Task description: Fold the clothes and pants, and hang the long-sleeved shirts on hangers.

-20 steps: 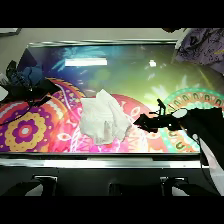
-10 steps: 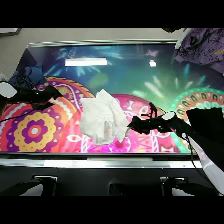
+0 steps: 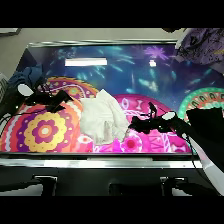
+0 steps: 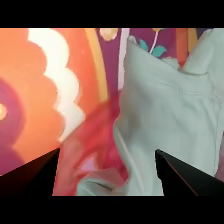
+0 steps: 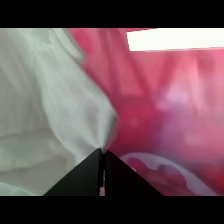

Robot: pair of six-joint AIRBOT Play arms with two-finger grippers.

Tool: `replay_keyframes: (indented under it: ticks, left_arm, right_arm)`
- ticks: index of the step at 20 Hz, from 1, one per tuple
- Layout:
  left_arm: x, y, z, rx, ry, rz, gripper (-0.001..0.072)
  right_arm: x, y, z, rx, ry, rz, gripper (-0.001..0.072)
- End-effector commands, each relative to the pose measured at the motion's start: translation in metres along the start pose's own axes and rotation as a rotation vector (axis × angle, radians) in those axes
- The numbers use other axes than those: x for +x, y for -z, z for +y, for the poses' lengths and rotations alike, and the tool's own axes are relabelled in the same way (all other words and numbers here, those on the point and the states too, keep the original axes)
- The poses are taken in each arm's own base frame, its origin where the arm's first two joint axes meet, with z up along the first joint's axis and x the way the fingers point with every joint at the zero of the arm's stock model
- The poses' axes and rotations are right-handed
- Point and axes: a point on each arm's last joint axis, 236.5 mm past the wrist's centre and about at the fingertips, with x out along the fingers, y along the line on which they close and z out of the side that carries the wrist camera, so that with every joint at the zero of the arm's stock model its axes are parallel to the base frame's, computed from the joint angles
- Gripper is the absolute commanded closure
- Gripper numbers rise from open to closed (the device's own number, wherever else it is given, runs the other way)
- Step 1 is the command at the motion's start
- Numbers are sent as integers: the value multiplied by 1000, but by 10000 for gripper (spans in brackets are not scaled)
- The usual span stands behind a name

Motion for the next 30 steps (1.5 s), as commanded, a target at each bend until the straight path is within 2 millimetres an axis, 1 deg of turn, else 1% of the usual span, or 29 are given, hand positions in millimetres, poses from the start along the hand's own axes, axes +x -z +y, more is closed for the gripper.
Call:
replay_keyframes:
  ticks: [1, 4, 5, 6, 11, 12, 13, 14, 15, 16, 17, 18, 19, 20, 22, 24, 25, 26, 27, 28, 29, 30]
  left_arm:
    - [33, -6, -10, -40, 94, 18, -13]
    - [65, -4, -10, -74, 125, 45, -5]
    - [73, -4, -9, -77, 120, 46, 22]
    - [82, -3, -10, -68, 117, 47, 77]
    - [109, -11, -33, -19, 130, 42, 78]
    - [112, -14, -37, -10, 134, 39, 150]
    - [114, -16, -40, -5, 138, 34, 335]
    - [113, -21, -43, 0, 144, 22, 641]
    - [108, -28, -48, 13, 153, 6, 691]
    - [101, -35, -53, 20, 165, -14, 692]
    - [90, -45, -61, 39, 176, -45, 693]
    - [77, -56, -67, 73, 176, -82, 694]
    - [59, -67, -75, 126, 168, -128, 695]
    - [39, -77, -86, 176, 166, -172, 695]
    - [-14, -95, -111, 287, 160, -274, 695]
    - [-83, -111, -136, 404, 130, -412, 695]
    - [-125, -115, -150, 458, 116, -488, 695]
    - [-167, -114, -163, 505, 112, -562, 695]
    - [-213, -109, -176, 549, 111, -643, 695]
    - [-257, -100, -187, 581, 121, -718, 695]
    - [-303, -85, -197, 610, 141, -797, 695]
    - [-344, -69, -204, 632, 162, -870, 695]
  right_arm:
    - [-7, 5, 3, -6, 10, 11, 683]
    - [-8, 11, -1, -8, 28, 35, 683]
    - [-8, 13, -1, -8, 28, 42, 683]
    - [-8, 14, -1, -7, 28, 45, 683]
    - [-8, 15, -1, -7, 26, 51, 683]
    - [-8, 15, -1, -6, 26, 51, 683]
    - [-8, 15, 0, -7, 26, 51, 683]
    - [-9, 15, 1, -10, 25, 48, 683]
    - [-11, 14, 2, -21, 27, 41, 683]
    - [-15, 10, 2, -37, 43, 28, 683]
    - [-22, 2, 4, -58, 70, 5, 683]
    - [-31, -8, 6, -101, 107, -19, 683]
    - [-43, -21, 13, -149, 142, -48, 683]
    - [-56, -35, 27, -198, 158, -80, 683]
    - [-90, -63, 69, -317, 159, -151, 683]
    - [-135, -88, 124, -450, 147, -254, 683]
    - [-164, -98, 153, -520, 148, -318, 683]
    - [-194, -103, 179, -583, 153, -383, 683]
    - [-226, -105, 204, -645, 163, -455, 683]
    - [-263, -102, 228, -698, 174, -540, 683]
    - [-302, -94, 250, -752, 186, -631, 683]
    - [-338, -82, 269, -795, 194, -717, 683]
